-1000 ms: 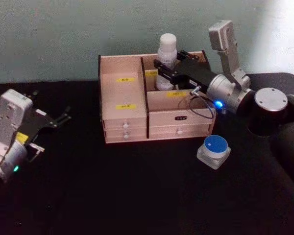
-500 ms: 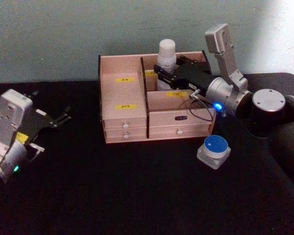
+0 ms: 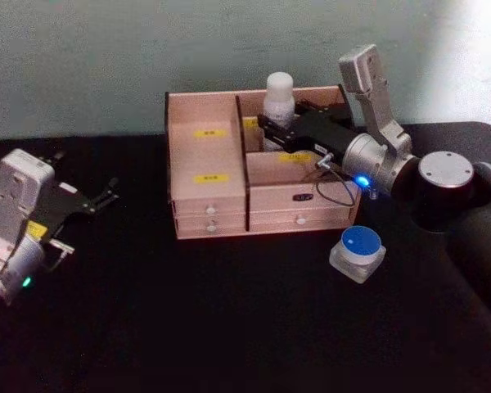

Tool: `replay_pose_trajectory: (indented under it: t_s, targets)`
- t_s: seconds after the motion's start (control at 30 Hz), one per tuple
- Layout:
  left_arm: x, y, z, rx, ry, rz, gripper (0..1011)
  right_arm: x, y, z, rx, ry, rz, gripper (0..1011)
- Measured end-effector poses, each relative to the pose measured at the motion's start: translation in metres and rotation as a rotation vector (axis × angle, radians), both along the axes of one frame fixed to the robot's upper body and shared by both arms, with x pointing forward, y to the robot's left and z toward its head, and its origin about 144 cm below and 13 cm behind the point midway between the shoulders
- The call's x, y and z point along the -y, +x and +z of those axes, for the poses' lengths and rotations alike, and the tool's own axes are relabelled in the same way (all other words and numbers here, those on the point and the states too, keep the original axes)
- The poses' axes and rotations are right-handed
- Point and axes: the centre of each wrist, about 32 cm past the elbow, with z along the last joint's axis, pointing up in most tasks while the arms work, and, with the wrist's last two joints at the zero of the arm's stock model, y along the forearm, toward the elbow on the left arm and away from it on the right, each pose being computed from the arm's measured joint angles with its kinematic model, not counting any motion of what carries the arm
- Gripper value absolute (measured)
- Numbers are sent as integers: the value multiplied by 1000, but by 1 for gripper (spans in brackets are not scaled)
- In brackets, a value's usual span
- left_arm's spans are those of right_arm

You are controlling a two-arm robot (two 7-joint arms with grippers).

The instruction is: Pick up the facial cleanser and watermelon frost from the table and place them into the tiered storage box.

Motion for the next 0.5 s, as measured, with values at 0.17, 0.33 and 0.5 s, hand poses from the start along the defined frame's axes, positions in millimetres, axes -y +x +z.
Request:
replay_pose_trajectory:
  t_s: [0.17,0.33,0.5]
  targets:
    - [0,0,0,0,0,0,1001,0,0,-1,0,-6,-8,590]
    - [0,0,0,0,0,0,1001,0,0,-1,0,-6,-8,590]
    - [0,0,0,0,0,0,1001,0,0,-1,-1,-6,-9,590]
